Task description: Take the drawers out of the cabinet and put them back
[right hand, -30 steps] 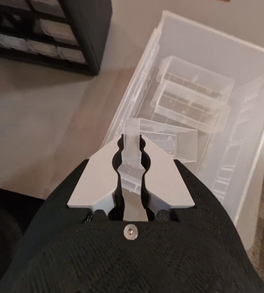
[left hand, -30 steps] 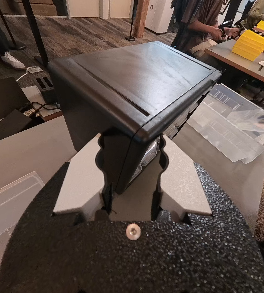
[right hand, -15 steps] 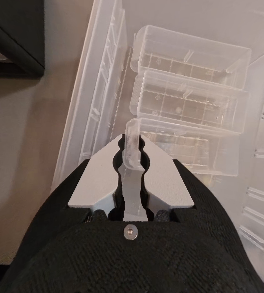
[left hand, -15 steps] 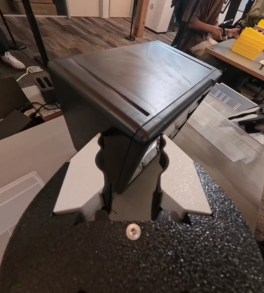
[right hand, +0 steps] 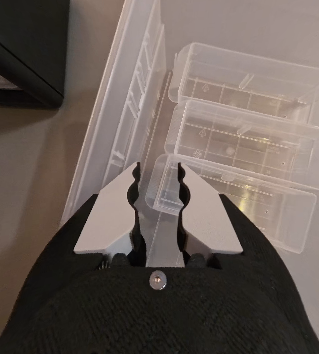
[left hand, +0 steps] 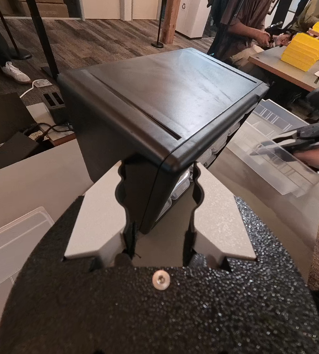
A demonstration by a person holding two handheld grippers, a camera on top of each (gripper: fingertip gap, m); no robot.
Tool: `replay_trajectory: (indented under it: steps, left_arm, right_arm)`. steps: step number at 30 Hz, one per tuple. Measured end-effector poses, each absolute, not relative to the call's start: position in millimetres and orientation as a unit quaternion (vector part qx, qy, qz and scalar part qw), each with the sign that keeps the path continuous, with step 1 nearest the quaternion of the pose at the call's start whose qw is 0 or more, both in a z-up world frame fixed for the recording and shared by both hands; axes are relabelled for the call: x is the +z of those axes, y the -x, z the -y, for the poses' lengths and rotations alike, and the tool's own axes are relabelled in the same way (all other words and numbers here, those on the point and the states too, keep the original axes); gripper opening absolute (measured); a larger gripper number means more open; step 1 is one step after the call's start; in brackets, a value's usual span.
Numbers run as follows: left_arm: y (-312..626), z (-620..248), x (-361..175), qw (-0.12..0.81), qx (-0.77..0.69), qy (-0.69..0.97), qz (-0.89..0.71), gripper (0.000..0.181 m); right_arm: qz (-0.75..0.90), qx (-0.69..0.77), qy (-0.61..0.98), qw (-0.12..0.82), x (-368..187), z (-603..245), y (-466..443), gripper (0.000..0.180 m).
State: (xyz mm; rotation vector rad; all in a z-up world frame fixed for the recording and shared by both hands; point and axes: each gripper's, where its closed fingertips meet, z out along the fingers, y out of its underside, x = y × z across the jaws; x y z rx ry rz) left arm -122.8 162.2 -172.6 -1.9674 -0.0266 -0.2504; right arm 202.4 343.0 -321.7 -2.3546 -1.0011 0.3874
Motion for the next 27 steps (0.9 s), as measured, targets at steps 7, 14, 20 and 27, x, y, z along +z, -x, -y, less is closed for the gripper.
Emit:
replay_trajectory:
  steps: [7, 14, 20, 27]
  left_arm:
    - [128, -164, -207, 0.475, -0.071, 0.877, 0.011, 0.060]
    - [133, -155, -208, 0.459, -0.039, 0.887, 0.010, 0.061]
    - [150, -141, -198, 0.465, 0.015, 0.885, 0.034, 0.085]
    - [156, -143, -172, 0.526, 0.008, 0.849, 0.051, 0.098]
  right_arm:
    - [0.323, 0.174, 0.824, 0.432, -229, -346, -229, 0.042]
    - [0.521, 0.153, 0.637, 0.547, -172, -277, -138, 0.046]
    - [0.678, 0.010, 0.501, 0.538, -212, -247, -66, 0.038]
    - [0.723, -0.123, 0.398, 0.551, -250, -267, -33, 0.037]
